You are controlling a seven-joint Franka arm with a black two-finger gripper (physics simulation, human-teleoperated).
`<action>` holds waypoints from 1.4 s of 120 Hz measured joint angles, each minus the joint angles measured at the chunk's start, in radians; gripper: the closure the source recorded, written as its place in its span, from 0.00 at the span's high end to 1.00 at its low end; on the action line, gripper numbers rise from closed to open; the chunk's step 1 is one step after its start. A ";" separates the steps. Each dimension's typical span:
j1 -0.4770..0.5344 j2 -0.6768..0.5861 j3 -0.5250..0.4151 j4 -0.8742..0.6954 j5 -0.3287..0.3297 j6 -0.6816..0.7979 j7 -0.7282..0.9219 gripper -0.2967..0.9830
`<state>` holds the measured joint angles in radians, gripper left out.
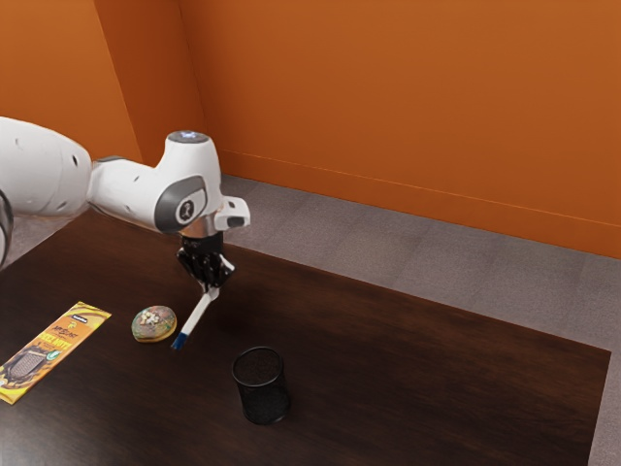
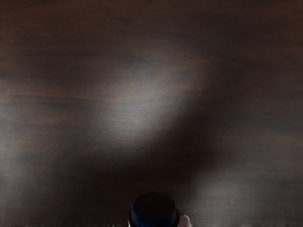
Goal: Put the marker into the pen holder.
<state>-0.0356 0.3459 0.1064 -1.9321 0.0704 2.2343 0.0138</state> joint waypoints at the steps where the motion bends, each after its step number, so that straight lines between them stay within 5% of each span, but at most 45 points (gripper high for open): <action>1: 0.000 -0.006 -0.002 0.000 0.002 -0.002 -0.001 0.15; 63: -0.039 -0.263 -0.312 -0.010 0.114 -0.125 -0.109 0.15; 110: -0.050 -0.239 -0.333 -0.039 0.122 -0.116 -0.197 0.15; 168: -0.087 -0.365 -0.341 -0.179 0.114 -0.098 -0.275 0.16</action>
<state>-0.1230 -0.0196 -0.2343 -2.1113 0.1846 2.1368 -0.2612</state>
